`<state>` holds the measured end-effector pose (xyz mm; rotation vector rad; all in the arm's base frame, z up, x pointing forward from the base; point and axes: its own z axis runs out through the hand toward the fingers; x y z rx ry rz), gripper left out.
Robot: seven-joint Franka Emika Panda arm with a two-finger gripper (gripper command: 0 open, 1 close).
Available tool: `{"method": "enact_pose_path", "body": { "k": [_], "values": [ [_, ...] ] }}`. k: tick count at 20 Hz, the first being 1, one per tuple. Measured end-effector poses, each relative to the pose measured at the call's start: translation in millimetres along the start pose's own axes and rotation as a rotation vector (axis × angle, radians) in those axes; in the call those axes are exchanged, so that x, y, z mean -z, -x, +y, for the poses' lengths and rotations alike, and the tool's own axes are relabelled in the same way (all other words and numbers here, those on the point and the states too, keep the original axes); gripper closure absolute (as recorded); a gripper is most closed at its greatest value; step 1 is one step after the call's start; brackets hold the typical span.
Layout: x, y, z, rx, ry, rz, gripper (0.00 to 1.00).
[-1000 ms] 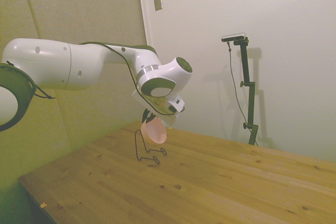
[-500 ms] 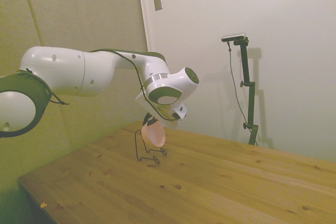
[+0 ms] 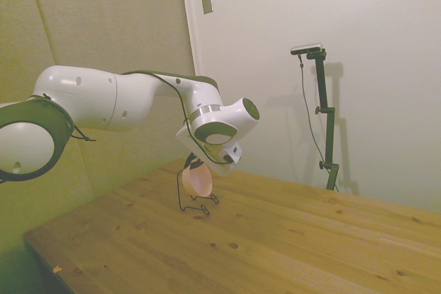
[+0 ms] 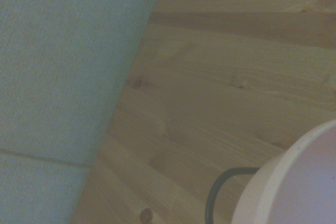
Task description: Load the bowl
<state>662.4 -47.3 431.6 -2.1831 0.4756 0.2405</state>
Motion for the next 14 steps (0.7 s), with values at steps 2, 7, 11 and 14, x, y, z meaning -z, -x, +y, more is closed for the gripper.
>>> {"method": "enact_pose_path", "body": {
  "k": [2,7,11,14],
  "values": [
    [-3.7,-2.0,1.8,-0.004,-0.005,-0.005,1.0],
    [-13.1,-5.8,3.4,-0.008,-0.02,-0.017,1.0],
    [-16.8,-7.0,3.2,-0.01,-0.027,-0.02,1.0],
    [-18.6,-9.0,5.7,-0.015,-0.029,-0.019,1.0]
  ]
}}
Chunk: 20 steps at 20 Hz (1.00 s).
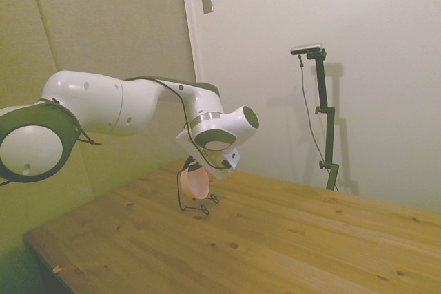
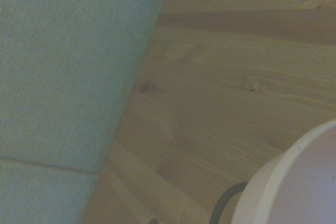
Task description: Load the bowl
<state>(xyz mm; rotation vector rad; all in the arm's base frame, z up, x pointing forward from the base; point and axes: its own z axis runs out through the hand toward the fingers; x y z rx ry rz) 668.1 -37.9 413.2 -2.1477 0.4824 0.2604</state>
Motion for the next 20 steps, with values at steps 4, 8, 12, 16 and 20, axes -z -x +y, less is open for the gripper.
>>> {"method": "enact_pose_path", "body": {
  "k": [4,8,12,16,20],
  "values": [
    [-4.3,-2.2,6.1,-0.009,-0.003,0.0,1.0],
    [-10.3,-1.7,7.2,-0.01,-0.001,-0.007,1.0],
    [-13.4,-3.3,9.0,-0.014,0.001,0.001,1.0],
    [-17.6,-4.3,15.7,-0.021,0.002,-0.001,1.0],
    [-20.0,-5.3,19.7,-0.024,0.003,-0.001,1.0]
  ]
}}
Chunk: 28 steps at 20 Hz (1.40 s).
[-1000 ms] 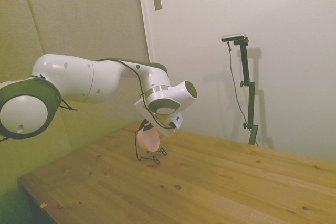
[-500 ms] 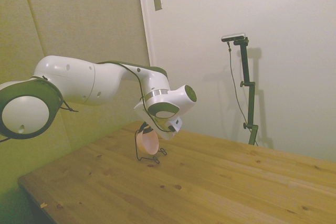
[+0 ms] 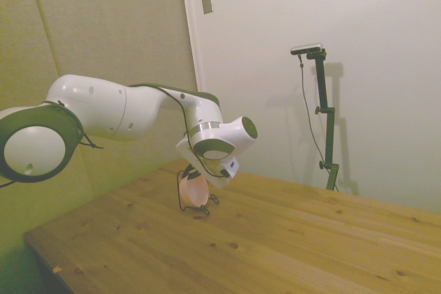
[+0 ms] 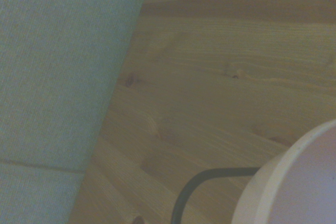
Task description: Load the bowl
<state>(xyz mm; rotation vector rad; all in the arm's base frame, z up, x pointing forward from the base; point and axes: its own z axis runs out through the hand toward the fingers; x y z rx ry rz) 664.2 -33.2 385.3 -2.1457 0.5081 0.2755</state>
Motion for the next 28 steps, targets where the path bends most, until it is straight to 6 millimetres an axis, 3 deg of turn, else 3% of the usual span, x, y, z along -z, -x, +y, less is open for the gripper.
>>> {"method": "enact_pose_path", "body": {
  "k": [2,3,15,20,24,28],
  "values": [
    [-0.8,-0.6,1.3,-0.002,0.0,0.001,1.0],
    [-1.3,-0.7,2.2,-0.003,0.001,0.0,0.0],
    [-0.4,-0.7,5.9,-0.004,0.0,0.003,0.0],
    [13.3,3.1,3.0,0.006,-0.006,0.022,0.0],
    [34.1,9.1,4.5,0.005,-0.014,0.037,0.0],
    [83.4,27.0,6.9,0.008,0.017,0.1,0.0]
  ]
}}
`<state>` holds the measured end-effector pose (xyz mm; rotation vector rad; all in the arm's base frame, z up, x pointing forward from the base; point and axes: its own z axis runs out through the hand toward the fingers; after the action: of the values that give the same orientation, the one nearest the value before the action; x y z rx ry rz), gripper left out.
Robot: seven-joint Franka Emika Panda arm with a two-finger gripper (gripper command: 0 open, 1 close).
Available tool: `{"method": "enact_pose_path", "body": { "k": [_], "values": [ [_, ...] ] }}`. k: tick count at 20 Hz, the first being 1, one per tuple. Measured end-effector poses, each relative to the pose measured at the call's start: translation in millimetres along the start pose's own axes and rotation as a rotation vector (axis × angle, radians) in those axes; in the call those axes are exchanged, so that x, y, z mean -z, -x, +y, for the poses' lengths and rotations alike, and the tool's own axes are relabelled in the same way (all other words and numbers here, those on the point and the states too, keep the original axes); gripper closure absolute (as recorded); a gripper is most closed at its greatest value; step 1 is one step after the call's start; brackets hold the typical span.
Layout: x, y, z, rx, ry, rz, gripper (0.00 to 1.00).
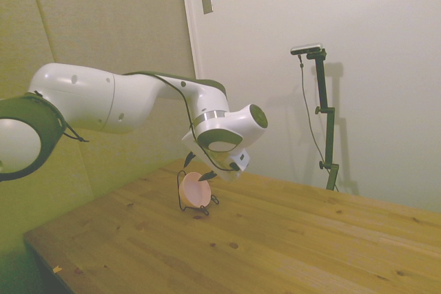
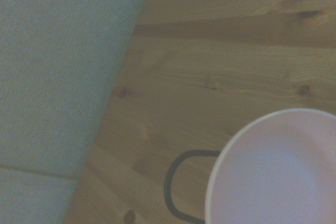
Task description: Load the bowl
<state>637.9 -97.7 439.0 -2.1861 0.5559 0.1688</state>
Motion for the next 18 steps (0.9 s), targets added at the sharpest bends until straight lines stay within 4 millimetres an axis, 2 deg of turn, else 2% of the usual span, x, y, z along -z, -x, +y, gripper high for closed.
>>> {"method": "enact_pose_path", "body": {
  "k": [3,6,13,18],
  "values": [
    [29.3,22.0,4.0,-0.011,0.083,0.061,0.0],
    [42.6,50.1,9.4,-0.03,0.15,0.119,0.0],
    [55.5,110.4,28.6,-0.102,0.262,0.224,0.0],
    [52.5,147.5,33.6,-0.145,0.381,0.262,0.0]
  ]
}}
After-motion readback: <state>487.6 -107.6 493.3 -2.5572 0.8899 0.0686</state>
